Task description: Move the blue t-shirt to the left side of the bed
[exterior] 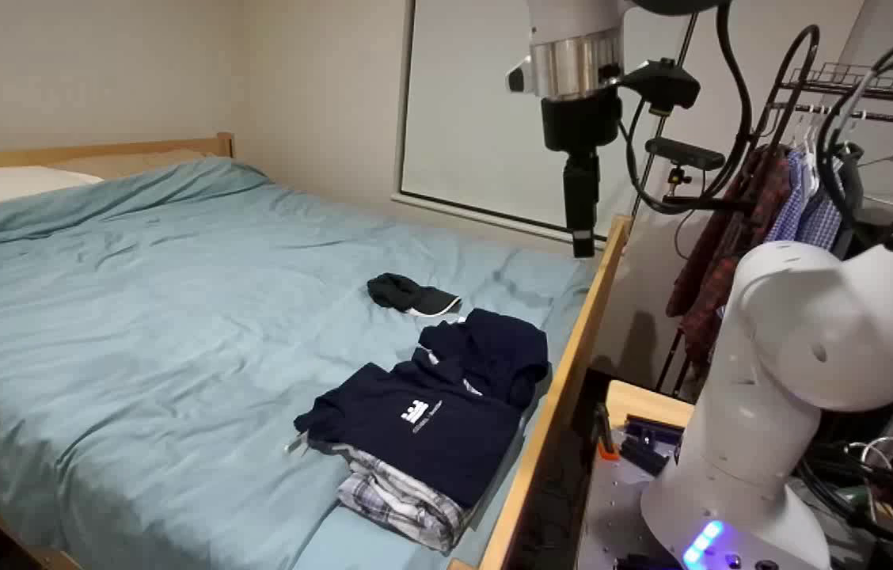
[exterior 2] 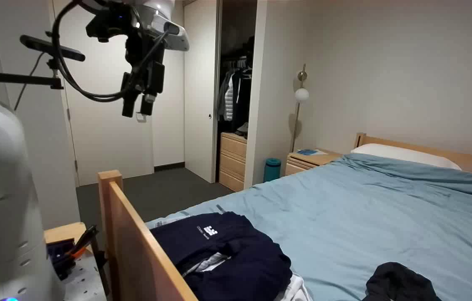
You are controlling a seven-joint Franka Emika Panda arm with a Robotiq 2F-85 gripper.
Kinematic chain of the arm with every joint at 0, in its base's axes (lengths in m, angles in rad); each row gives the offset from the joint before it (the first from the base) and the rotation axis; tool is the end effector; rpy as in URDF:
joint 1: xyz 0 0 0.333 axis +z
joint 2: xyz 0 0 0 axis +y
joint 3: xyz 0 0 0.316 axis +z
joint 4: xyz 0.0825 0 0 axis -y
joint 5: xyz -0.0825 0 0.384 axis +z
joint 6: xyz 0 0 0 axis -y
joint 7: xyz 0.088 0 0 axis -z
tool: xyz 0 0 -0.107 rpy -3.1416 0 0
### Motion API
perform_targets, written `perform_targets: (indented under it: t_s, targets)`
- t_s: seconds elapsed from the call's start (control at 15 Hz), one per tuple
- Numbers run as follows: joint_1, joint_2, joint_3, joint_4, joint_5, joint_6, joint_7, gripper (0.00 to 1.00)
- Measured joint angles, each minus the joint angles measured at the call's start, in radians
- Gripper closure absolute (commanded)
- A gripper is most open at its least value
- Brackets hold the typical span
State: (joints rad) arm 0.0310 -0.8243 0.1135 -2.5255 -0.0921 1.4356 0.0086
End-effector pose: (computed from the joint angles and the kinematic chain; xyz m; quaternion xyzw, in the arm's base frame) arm 0.2709 0.0337 0.5136 0.9862 0.0436 -0.1284 0.0948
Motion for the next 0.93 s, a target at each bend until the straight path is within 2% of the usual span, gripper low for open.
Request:
perform_targets:
  t_s: [0.2, 0.33, 0.6, 0.8, 0.93]
  targets:
    - [0.000, 0.000, -0.003, 0.000, -0.001, 0.005, 0.001, 0.00]
    - [-0.005, 0.001, -0.029, -0.005, -0.021, 0.053, 0.002, 0.00]
    - [-0.066, 0.055, -0.166, -0.061, -0.125, 0.306, 0.000, 0.00]
    - [-0.145, 0.181, -0.256, -0.096, -0.167, 0.556, 0.006, 0.00]
    - [-0.198, 0.288, -0.277, -0.096, -0.183, 0.711, 0.039, 0.00]
